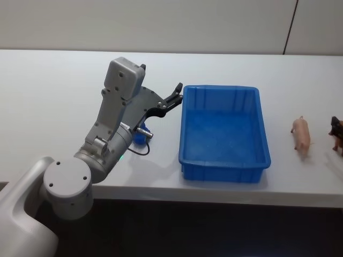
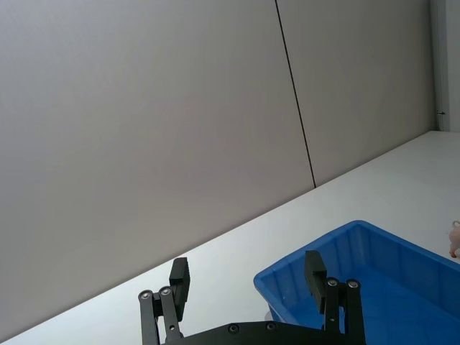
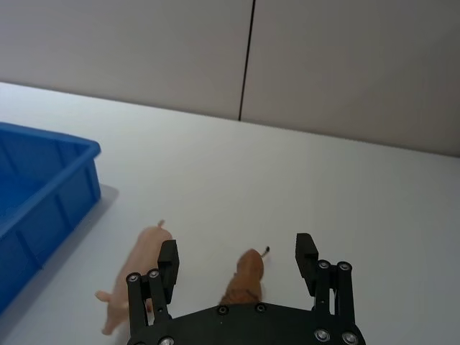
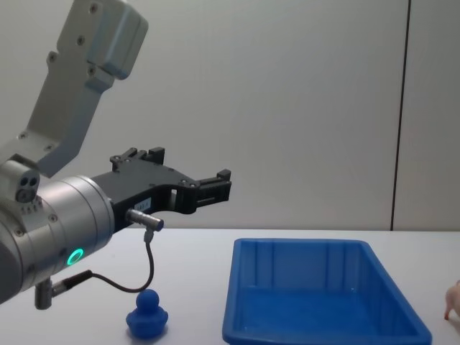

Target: Pick up the two dolls from the table and place them into the box.

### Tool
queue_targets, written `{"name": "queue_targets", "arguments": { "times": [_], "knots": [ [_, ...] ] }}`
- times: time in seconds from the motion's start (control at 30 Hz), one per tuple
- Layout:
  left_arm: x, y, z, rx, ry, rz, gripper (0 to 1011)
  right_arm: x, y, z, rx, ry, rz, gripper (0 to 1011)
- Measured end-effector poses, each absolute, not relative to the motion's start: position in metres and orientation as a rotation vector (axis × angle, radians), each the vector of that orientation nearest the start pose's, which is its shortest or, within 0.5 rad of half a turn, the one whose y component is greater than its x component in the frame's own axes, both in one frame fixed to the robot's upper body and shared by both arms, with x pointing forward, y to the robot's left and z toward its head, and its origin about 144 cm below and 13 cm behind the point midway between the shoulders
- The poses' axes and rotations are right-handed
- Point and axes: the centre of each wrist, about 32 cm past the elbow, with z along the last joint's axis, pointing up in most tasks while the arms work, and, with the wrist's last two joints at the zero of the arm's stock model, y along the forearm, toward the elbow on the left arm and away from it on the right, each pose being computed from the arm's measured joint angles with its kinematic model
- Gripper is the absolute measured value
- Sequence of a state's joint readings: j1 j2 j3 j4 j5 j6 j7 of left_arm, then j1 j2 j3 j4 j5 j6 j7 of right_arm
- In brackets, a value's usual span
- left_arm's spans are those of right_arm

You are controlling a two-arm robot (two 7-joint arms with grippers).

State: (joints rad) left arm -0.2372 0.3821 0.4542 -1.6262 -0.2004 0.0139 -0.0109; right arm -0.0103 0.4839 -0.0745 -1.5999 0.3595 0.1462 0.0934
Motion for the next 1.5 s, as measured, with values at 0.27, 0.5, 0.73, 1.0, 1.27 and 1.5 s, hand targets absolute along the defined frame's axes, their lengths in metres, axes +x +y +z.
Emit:
{"name": "queue_targets", "arguments": {
  "times": [0.27, 0.5, 0.73, 1.0, 1.27, 1.5],
  "knots": [
    [0.492, 0.198, 1.204, 0.061, -0.268, 1.124, 1001, 0.457, -0.351, 1.161, -0.274, 0.09, -1.42, 1001],
    [0.492, 0.198, 1.204, 0.061, -0.268, 1.124, 1001, 0.461, -0.355, 1.156, -0.3, 0.127, -1.418, 1001],
    [0.492, 0.198, 1.204, 0.061, -0.268, 1.124, 1001, 0.465, -0.355, 1.151, -0.314, 0.157, -1.408, 976],
    [0.492, 0.198, 1.204, 0.061, -0.268, 1.124, 1001, 0.47, -0.354, 1.147, -0.317, 0.18, -1.399, 796],
    [0.492, 0.198, 1.204, 0.061, -0.268, 1.124, 1001, 0.472, -0.353, 1.146, -0.314, 0.188, -1.396, 546],
    [0.492, 0.198, 1.204, 0.061, -0.268, 1.124, 1001, 0.472, -0.353, 1.147, -0.307, 0.182, -1.396, 436]
  ]
}}
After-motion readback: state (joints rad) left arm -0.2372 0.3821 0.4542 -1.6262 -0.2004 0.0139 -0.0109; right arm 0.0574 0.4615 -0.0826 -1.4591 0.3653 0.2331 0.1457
